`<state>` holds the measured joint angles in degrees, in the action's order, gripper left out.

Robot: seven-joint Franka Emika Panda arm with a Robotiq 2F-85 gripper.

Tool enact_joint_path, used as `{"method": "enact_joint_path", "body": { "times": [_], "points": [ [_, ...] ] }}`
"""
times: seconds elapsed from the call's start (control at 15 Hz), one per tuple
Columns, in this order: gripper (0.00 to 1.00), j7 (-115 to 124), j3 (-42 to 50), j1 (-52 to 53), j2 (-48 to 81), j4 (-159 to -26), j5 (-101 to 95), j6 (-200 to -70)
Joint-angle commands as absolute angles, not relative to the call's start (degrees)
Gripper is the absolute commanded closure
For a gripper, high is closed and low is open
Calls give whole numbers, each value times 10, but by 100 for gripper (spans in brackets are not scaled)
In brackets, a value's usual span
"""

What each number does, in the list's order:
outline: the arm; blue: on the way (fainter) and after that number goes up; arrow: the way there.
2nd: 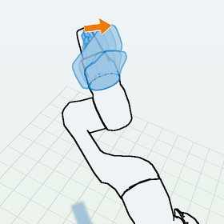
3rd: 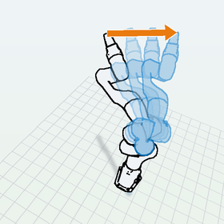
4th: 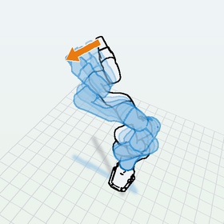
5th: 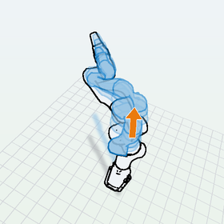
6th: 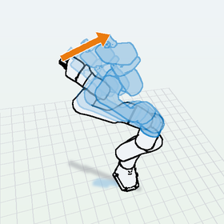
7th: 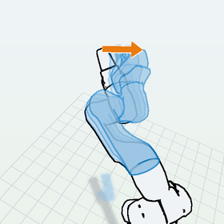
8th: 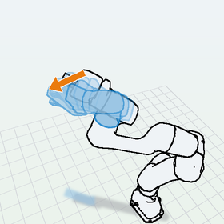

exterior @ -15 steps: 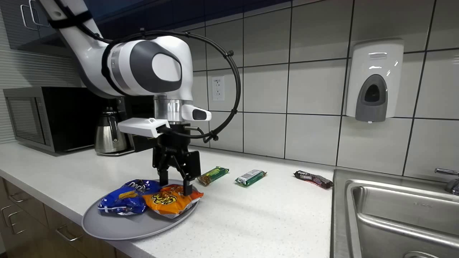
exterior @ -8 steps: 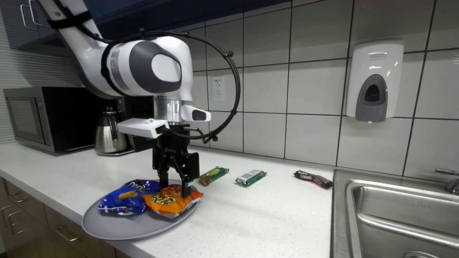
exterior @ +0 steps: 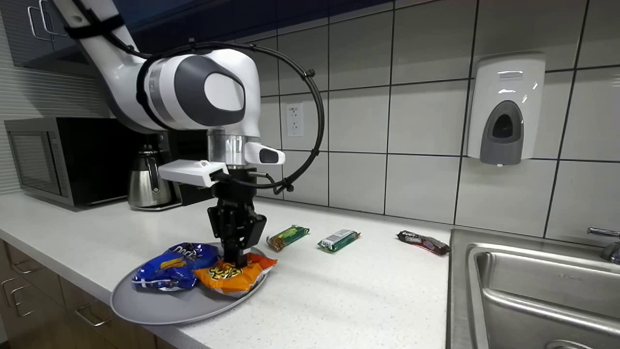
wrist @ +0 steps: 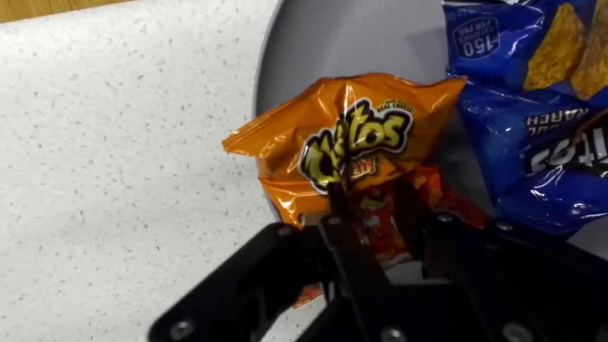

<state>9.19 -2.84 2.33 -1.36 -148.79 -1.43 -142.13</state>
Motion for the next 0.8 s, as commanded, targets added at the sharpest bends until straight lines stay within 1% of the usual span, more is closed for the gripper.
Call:
{"method": "enact_joint_path", "body": {
  "times": [0.0, 0.07, 0.73],
  "points": [
    [98, 93, -29, 25, -30, -1493, -4, -1406],
    [100, 93, -29, 25, -31, -1492, -5, -1405],
    [100, 91, -27, 22, -61, -1488, -13, -1397]
  ]
}}
